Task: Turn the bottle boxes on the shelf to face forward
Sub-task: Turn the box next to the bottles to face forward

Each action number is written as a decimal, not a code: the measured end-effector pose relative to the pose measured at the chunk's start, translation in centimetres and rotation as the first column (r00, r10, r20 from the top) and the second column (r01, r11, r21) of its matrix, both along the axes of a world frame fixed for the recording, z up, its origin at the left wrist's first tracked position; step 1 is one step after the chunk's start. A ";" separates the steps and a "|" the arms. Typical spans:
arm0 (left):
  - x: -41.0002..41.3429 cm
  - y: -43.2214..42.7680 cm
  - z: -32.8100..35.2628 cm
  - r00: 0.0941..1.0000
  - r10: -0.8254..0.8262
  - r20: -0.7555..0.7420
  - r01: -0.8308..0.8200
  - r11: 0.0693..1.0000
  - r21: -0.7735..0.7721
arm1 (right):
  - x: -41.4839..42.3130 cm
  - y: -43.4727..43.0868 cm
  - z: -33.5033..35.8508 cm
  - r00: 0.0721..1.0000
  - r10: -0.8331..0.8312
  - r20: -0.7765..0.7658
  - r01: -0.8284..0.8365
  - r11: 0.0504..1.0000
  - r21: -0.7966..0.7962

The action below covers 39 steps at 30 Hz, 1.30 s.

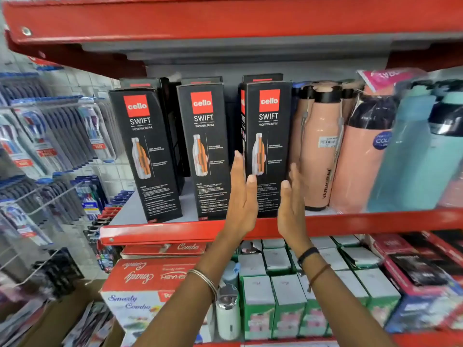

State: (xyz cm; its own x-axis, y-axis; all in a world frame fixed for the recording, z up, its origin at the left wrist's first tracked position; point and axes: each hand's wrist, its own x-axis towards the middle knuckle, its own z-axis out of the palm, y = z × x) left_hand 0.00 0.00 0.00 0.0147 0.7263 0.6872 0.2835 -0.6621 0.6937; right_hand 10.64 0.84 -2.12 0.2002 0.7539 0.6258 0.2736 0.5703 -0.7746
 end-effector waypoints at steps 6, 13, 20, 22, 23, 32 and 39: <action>0.1 0.7 -1.5 0.989 -0.092 0.115 0.124 0.942 -0.311 | 0.1 0.7 -0.4 0.987 0.146 -0.072 -0.155 0.978 -0.142; 0.3 -0.3 0.5 0.979 -0.178 0.095 0.198 0.943 -0.269 | 1.8 2.9 0.5 0.990 0.141 0.004 -0.140 0.986 -0.092; 0.5 -0.5 1.5 0.987 -0.129 0.096 0.151 0.953 -0.264 | 2.8 4.0 1.8 0.994 0.109 -0.030 -0.112 0.989 -0.098; 0.6 0.1 1.9 0.992 -0.036 0.118 0.069 0.953 -0.294 | 3.2 4.2 1.9 0.982 0.178 -0.068 -0.185 0.977 -0.110; 0.7 0.4 2.1 0.989 -0.024 0.149 0.072 0.942 -0.326 | 3.3 4.2 1.9 0.976 0.206 -0.066 -0.213 0.971 -0.109; 0.3 1.5 1.3 0.978 -0.102 0.182 0.158 0.933 -0.325 | 3.7 4.9 1.1 0.954 0.262 0.149 -0.243 0.961 -0.131; 0.3 1.2 0.0 0.977 -0.096 0.189 0.163 0.910 -0.382 | 3.4 4.9 -1.0 0.961 0.206 0.185 -0.190 0.977 -0.101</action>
State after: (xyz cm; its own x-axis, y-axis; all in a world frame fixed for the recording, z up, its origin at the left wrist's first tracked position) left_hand 0.35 1.17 0.04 0.0397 0.9370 0.3471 0.0753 -0.3492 0.9340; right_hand 14.07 5.78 -3.09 -0.0768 0.8163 0.5725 0.3110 0.5652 -0.7641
